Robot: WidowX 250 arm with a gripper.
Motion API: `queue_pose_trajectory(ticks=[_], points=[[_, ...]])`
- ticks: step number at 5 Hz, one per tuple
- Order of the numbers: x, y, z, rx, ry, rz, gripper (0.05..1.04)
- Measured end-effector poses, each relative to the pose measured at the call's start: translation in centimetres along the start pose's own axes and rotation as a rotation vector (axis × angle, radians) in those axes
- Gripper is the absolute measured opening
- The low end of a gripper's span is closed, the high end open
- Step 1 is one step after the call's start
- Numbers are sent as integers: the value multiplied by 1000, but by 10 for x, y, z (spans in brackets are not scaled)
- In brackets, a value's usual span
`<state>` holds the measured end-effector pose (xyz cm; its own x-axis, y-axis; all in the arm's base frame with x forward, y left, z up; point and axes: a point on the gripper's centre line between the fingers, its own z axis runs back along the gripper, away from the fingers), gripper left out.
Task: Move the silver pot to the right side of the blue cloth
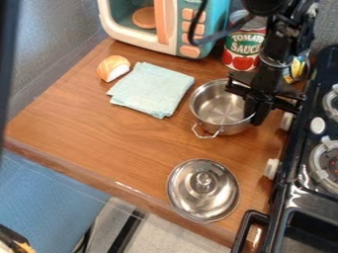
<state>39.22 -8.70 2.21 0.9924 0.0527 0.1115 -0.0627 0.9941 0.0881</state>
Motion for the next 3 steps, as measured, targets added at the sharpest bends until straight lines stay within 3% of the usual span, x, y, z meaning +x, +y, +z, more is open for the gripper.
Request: queue_pose_trajectory(ticks=[2, 3], points=[[0, -2, -1, -49, 12, -12, 110], [-2, 2, -2, -104, 54, 27, 291]])
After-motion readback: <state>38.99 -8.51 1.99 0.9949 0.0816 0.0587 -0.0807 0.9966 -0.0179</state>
